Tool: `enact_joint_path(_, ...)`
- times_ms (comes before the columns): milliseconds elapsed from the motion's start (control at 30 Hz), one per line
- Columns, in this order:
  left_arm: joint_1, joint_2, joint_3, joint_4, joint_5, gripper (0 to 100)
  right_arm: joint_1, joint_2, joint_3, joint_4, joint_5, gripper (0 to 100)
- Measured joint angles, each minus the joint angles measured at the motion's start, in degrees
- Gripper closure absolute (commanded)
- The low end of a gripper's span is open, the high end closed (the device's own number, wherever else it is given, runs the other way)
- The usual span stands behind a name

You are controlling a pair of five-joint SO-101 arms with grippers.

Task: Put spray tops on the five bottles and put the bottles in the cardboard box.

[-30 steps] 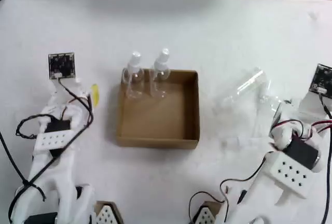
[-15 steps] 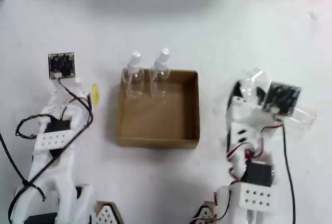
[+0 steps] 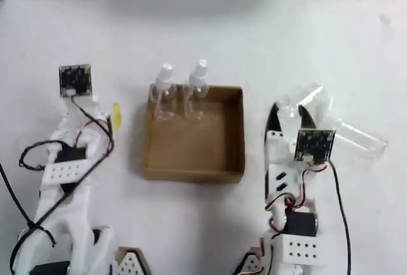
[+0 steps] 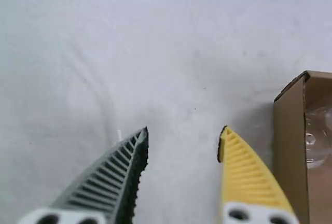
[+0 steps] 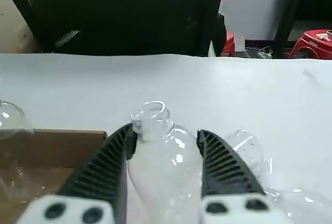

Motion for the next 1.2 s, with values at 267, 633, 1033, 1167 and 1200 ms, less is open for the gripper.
enact_joint_path(267, 0.0, 0.0, 0.0, 0.0, 0.0, 79, 0.18, 6.33, 0.09, -7.82, 0.0, 98.2)
enact_joint_path(633, 0.0, 0.0, 0.0, 0.0, 0.0, 79, 2.37, 30.24, -6.07, -16.97, -4.22, 98.2)
enact_joint_path(1033, 0.0, 0.0, 0.0, 0.0, 0.0, 79, 2.11, 50.2, -17.49, -25.49, -4.22, 98.2)
enact_joint_path(1167, 0.0, 0.0, 0.0, 0.0, 0.0, 79, 0.79, 51.69, -18.2, -27.78, -4.22, 98.2)
enact_joint_path(1200, 0.0, 0.0, 0.0, 0.0, 0.0, 79, 0.44, 52.31, -18.2, -29.1, -4.22, 98.2)
